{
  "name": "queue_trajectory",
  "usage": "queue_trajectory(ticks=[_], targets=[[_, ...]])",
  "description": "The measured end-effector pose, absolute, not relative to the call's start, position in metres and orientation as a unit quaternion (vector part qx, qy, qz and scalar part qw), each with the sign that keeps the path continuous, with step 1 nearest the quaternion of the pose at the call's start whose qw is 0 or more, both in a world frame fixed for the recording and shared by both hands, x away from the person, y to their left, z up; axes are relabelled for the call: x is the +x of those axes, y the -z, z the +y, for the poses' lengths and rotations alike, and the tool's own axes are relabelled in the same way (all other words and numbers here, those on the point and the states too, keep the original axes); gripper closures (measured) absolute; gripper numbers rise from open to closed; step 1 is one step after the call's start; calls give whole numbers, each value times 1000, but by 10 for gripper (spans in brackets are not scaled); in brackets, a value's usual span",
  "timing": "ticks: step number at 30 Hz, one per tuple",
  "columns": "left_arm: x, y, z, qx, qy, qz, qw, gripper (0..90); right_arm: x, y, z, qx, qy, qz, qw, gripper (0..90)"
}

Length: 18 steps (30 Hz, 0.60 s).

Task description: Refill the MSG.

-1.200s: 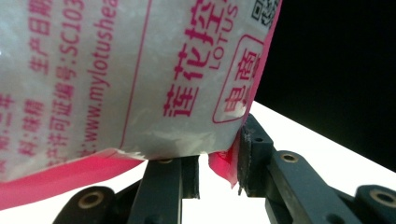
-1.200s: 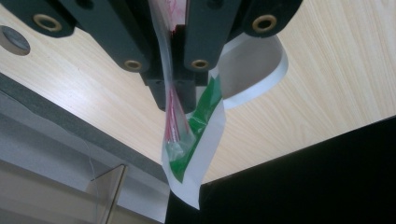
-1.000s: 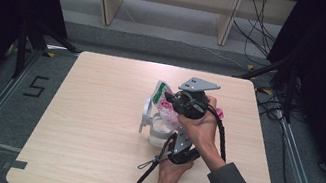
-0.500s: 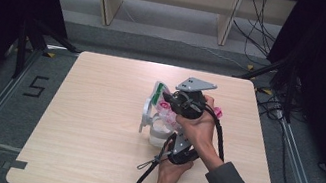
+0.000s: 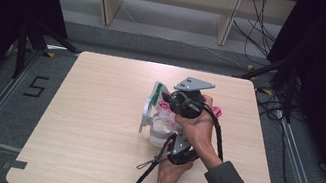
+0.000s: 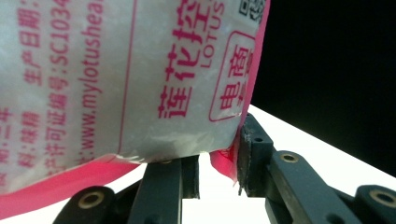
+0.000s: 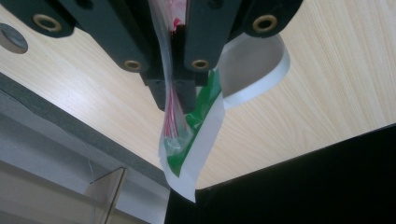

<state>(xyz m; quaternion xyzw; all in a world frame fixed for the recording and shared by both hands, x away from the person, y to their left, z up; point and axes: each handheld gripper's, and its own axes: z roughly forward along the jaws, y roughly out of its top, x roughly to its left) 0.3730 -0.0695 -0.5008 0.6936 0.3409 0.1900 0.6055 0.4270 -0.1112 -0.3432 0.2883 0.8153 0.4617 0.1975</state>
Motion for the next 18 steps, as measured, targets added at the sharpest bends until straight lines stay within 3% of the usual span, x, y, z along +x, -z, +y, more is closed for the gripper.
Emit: queue_trajectory(ticks=[18], targets=[[372,501,-69,692,-188,338,609,724,427,344,-109,291,-458,816,198,900]])
